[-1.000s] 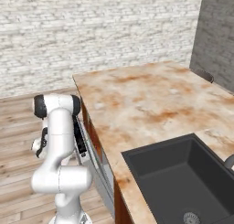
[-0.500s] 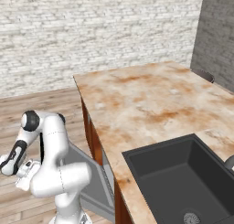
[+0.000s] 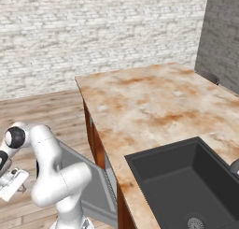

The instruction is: Open the dishwasher door and pull out the top rack.

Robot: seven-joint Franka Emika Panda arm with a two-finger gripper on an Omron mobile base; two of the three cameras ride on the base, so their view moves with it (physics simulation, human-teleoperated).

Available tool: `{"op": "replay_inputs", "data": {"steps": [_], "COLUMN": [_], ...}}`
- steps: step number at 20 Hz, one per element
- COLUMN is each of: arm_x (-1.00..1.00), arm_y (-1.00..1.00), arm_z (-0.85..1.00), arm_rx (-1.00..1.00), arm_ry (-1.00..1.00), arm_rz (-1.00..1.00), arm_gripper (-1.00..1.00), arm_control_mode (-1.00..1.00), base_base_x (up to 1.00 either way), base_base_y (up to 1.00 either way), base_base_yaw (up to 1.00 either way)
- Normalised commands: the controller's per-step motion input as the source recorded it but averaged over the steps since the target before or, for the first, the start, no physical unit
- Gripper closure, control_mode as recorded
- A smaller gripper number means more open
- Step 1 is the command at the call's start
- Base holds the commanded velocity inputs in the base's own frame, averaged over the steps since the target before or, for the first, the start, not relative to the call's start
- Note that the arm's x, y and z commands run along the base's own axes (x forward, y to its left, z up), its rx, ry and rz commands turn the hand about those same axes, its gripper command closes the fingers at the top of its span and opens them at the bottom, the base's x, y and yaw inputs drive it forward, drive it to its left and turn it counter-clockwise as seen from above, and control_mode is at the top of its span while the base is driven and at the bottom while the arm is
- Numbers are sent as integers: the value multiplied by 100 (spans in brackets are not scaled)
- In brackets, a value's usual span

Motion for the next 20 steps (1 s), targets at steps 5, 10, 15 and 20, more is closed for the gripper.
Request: {"op": "replay_inputs", "data": {"steps": [5, 10, 15, 20], "arm_x": [-10, -15, -5, 2], "arm_y": [-1, -26, -38, -61], "arm_z": [99, 100, 100, 98], "arm_rx": [1, 0, 0, 0], "arm_ry": [0, -4, -3, -3], "arm_rz": [-1, 0, 10, 16], "arm_gripper": [-100, -100, -100, -100], "arm_control_mode": [-100, -100, -100, -100], "base_base_x": [0, 0, 0, 0], "base_base_y": [0, 0, 0, 0], "base_base_yaw": [0, 0, 0, 0]}}
